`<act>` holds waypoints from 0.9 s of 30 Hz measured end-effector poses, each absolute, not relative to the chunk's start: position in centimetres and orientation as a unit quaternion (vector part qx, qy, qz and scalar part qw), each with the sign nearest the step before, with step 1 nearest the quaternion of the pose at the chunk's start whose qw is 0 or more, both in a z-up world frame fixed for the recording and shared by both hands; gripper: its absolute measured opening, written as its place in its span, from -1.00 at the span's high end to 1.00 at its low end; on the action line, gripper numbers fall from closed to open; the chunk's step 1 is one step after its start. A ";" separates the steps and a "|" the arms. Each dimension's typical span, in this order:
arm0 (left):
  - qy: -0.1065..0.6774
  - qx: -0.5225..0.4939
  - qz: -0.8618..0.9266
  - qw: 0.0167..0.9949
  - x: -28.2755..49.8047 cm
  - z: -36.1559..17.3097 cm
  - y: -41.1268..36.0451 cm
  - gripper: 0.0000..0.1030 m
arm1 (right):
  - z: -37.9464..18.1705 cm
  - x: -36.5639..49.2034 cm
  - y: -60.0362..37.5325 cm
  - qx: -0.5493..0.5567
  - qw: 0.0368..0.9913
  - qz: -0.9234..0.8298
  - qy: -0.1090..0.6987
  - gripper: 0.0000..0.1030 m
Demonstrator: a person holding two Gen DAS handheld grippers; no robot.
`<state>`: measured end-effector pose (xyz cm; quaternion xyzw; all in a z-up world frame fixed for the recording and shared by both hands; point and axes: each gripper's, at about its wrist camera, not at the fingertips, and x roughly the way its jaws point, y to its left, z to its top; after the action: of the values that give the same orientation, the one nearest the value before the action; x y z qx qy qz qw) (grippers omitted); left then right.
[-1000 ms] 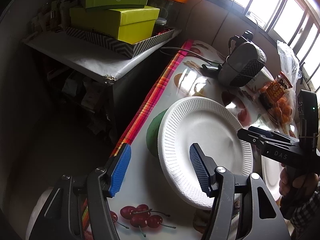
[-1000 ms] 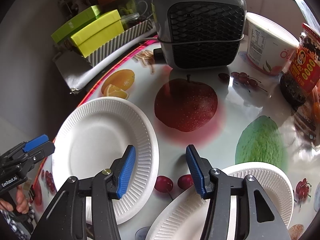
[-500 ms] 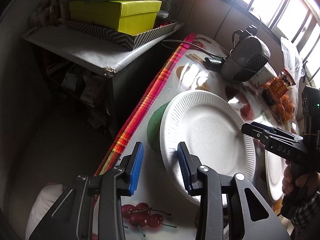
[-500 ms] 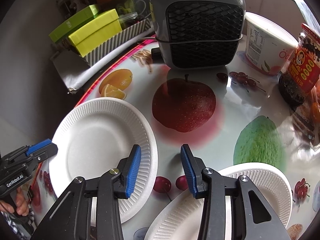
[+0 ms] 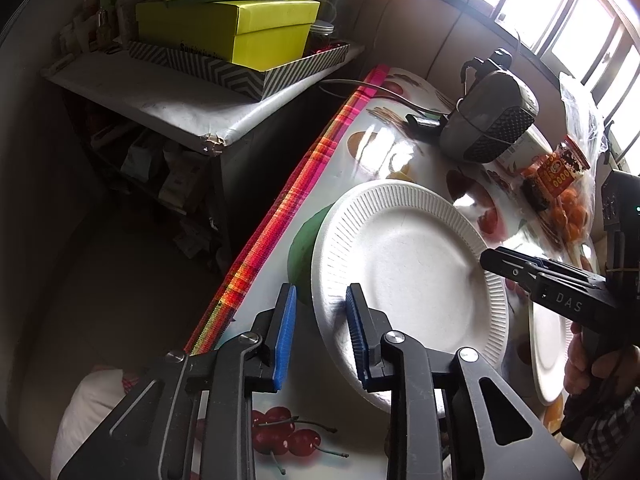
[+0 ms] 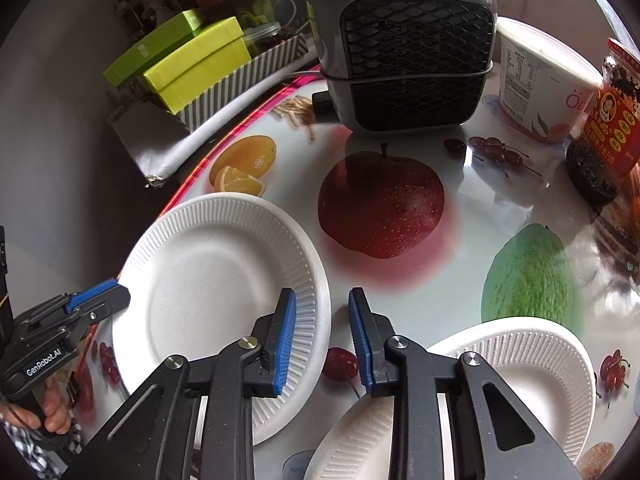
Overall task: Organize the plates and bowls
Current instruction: 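Close the left tool on its plate rim while the right tool grips its plate rim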
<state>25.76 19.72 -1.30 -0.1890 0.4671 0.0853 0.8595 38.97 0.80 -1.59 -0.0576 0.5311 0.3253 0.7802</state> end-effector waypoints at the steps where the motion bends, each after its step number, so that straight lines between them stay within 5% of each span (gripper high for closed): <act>1: 0.468 -0.187 0.086 0.859 25.8 -1.3 19.7 0.52 | -1.5 38.9 0.9 -0.058 0.780 0.326 0.531 0.56; 27: 0.468 -0.195 0.082 0.858 25.4 -0.6 19.6 0.65 | -0.7 38.2 0.7 -0.046 0.779 0.328 0.532 0.68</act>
<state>25.37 19.57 -0.57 -0.1948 0.4679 0.0816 0.8582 38.18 0.68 -0.68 -0.0463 0.5316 0.3281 0.7795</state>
